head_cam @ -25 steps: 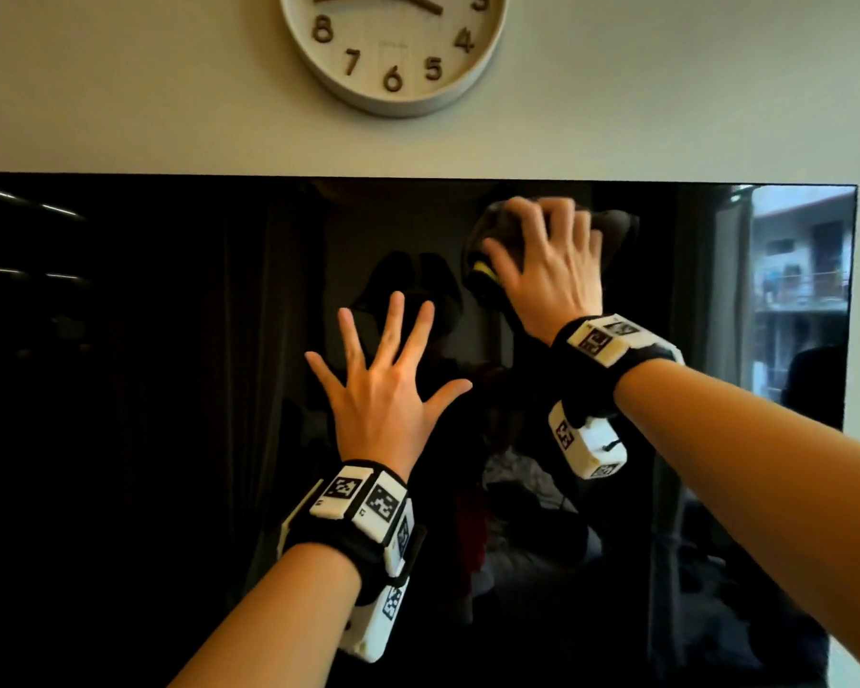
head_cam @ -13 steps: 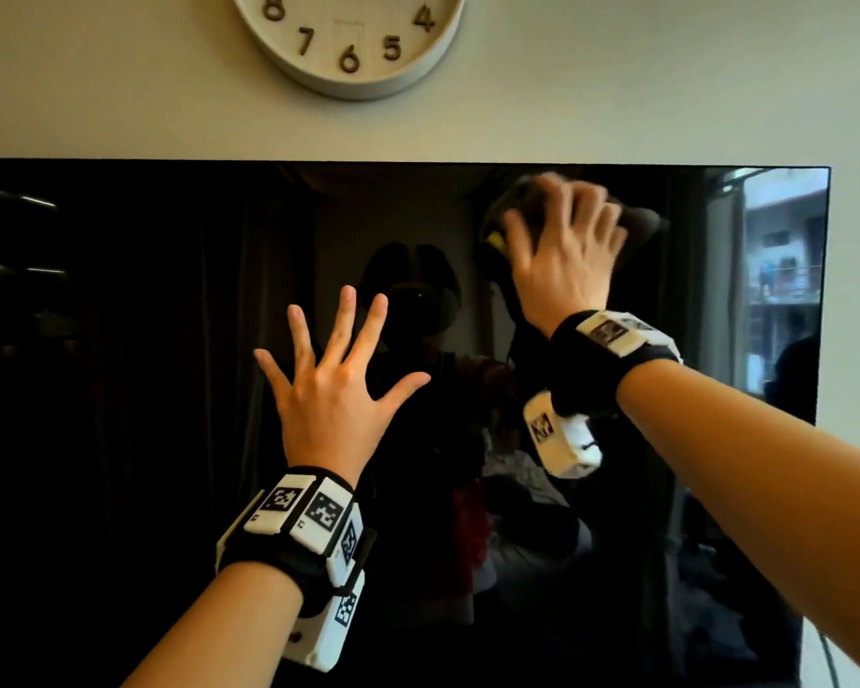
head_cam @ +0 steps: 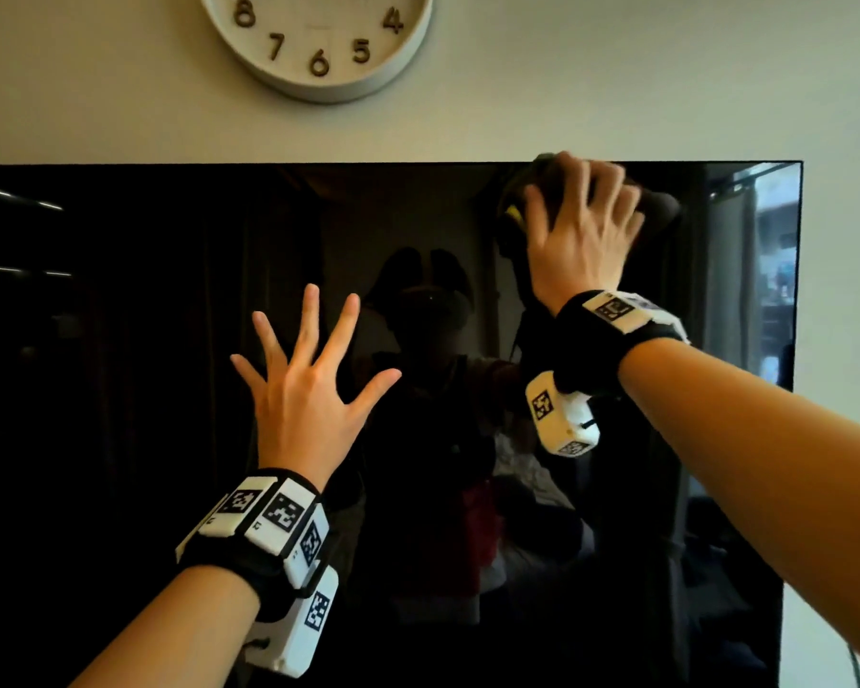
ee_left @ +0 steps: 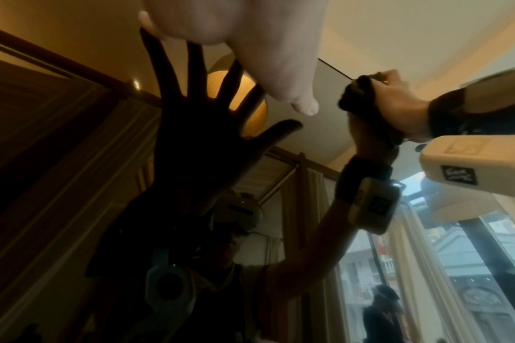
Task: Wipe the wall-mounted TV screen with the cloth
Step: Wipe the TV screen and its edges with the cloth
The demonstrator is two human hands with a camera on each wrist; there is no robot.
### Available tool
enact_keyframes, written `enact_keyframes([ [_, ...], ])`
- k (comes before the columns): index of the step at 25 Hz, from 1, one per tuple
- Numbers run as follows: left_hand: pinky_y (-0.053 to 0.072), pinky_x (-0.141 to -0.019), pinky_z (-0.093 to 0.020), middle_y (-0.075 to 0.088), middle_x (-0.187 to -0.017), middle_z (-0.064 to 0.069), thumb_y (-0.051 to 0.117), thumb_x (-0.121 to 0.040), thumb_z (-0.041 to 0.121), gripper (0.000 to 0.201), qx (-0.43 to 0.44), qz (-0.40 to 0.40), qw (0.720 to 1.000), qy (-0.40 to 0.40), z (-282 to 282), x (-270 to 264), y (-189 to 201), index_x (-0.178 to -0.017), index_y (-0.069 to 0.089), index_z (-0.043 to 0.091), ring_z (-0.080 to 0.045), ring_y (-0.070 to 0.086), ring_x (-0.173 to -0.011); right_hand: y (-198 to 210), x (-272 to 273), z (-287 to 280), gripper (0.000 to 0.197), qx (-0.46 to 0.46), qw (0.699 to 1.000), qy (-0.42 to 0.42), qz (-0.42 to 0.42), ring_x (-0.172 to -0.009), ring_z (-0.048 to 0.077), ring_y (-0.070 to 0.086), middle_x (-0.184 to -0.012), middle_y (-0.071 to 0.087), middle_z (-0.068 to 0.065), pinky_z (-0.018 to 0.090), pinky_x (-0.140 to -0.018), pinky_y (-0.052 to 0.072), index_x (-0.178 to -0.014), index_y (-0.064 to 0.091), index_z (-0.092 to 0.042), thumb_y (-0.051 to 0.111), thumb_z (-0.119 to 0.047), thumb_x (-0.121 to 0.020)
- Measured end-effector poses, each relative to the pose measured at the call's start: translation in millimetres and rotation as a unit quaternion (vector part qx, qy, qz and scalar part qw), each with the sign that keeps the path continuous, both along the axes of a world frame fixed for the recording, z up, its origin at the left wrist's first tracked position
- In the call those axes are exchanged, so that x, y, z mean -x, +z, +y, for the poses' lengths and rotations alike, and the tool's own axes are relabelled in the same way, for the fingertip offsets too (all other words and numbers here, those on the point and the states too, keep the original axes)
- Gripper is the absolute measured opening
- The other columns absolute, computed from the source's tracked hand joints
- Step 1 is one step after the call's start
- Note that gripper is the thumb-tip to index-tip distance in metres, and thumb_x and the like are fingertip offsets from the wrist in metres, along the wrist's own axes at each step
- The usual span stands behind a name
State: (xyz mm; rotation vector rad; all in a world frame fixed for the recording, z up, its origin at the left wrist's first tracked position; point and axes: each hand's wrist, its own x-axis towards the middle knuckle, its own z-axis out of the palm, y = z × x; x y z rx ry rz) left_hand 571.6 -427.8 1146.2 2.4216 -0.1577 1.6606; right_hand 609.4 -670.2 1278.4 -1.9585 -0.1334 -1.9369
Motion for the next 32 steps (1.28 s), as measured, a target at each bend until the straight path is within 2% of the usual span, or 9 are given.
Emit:
enact_keyframes([
  [3, 0.02, -0.102, -0.078, 0.008, -0.165, -0.005, 0.039, -0.085, 0.073, 0.079, -0.031, -0.001, 1.0, -0.007, -37, 7, 2, -0.154, 0.021, 0.037, -0.054, 0.01, -0.144, -15, -3, 1, 0.044, 0.164, 0.986, -0.022, -0.013, -0.1, 0.033, 0.044, -0.118, 0.049, 0.011, 0.043, -0.082, 0.034, -0.125, 0.048, -0.026, 0.045, -0.053, -0.091],
  [7, 0.014, -0.106, -0.077, 0.001, -0.166, -0.001, 0.036, -0.083, 0.079, 0.086, -0.05, 0.015, 0.998, -0.035, -87, 4, 6, -0.155, 0.015, 0.037, -0.041, 0.0, -0.15, 7, 2, -33, 0.047, -0.084, 0.996, 0.025, 0.033, -0.11, 0.034, 0.039, -0.127, 0.042, 0.012, 0.043, -0.09, 0.03, -0.13, 0.042, -0.026, 0.041, -0.054, -0.092],
  [11, 0.0, -0.104, -0.079, -0.005, -0.165, 0.002, 0.038, -0.08, 0.083, 0.091, -0.011, 0.033, 0.998, -0.045, -112, -5, 7, -0.155, 0.008, 0.04, -0.032, -0.009, -0.151, -16, -3, -41, 0.044, 0.097, 0.995, 0.002, 0.004, -0.103, 0.031, 0.042, -0.12, 0.045, 0.009, 0.041, -0.086, 0.033, -0.126, 0.046, -0.027, 0.045, -0.054, -0.091],
  [15, -0.002, -0.105, -0.077, -0.001, -0.165, 0.001, 0.04, -0.081, 0.081, 0.091, -0.01, 0.022, 0.999, -0.029, -114, -10, 4, -0.155, 0.008, 0.039, -0.032, -0.008, -0.151, -2, -4, -71, 0.047, -0.095, 0.995, 0.019, 0.027, -0.109, 0.033, 0.04, -0.125, 0.042, 0.011, 0.043, -0.09, 0.03, -0.129, 0.043, -0.026, 0.042, -0.054, -0.091],
  [18, 0.003, -0.104, -0.079, 0.005, -0.165, -0.001, 0.041, -0.079, 0.079, 0.091, -0.014, 0.011, 1.0, -0.018, -115, -11, 3, -0.155, 0.013, 0.037, -0.033, -0.001, -0.151, -30, -9, -64, 0.044, 0.105, 0.995, -0.002, 0.001, -0.102, 0.031, 0.043, -0.118, 0.047, 0.009, 0.041, -0.085, 0.033, -0.125, 0.047, -0.026, 0.045, -0.053, -0.09],
  [22, 0.006, -0.103, -0.08, 0.01, -0.165, -0.003, 0.043, -0.079, 0.079, 0.091, -0.023, -0.003, 1.0, -0.009, -115, -11, 2, -0.155, 0.017, 0.035, -0.034, 0.004, -0.151, -1, -8, -101, 0.049, -0.137, 0.99, 0.019, 0.015, -0.11, 0.033, 0.041, -0.123, 0.044, 0.012, 0.042, -0.09, 0.03, -0.129, 0.044, -0.026, 0.039, -0.056, -0.09],
  [26, 0.007, -0.102, -0.081, 0.013, -0.164, -0.004, 0.046, -0.078, 0.077, 0.091, -0.019, -0.01, 1.0, -0.013, -118, -12, 2, -0.154, 0.02, 0.035, -0.035, 0.006, -0.151, -23, -11, -101, 0.045, 0.056, 0.998, 0.008, 0.013, -0.105, 0.031, 0.041, -0.119, 0.045, 0.01, 0.041, -0.087, 0.032, -0.126, 0.046, -0.026, 0.046, -0.053, -0.091],
  [30, 0.007, -0.103, -0.08, 0.016, -0.164, -0.005, 0.047, -0.077, 0.075, 0.091, -0.02, -0.019, 1.0, -0.004, -118, -10, 2, -0.154, 0.022, 0.033, -0.036, 0.008, -0.15, 7, -6, -141, 0.049, -0.166, 0.986, 0.011, 0.027, -0.112, 0.033, 0.04, -0.125, 0.043, 0.013, 0.041, -0.09, 0.029, -0.131, 0.043, -0.024, 0.039, -0.053, -0.092],
  [32, 0.008, -0.102, -0.08, 0.016, -0.163, -0.006, 0.047, -0.077, 0.075, 0.091, -0.023, -0.017, 1.0, 0.0, -119, -9, 2, -0.154, 0.023, 0.033, -0.036, 0.008, -0.15, -12, -8, -137, 0.046, -0.063, 0.998, 0.001, 0.018, -0.108, 0.03, 0.04, -0.123, 0.044, 0.011, 0.04, -0.088, 0.03, -0.128, 0.044, -0.025, 0.042, -0.052, -0.092],
])
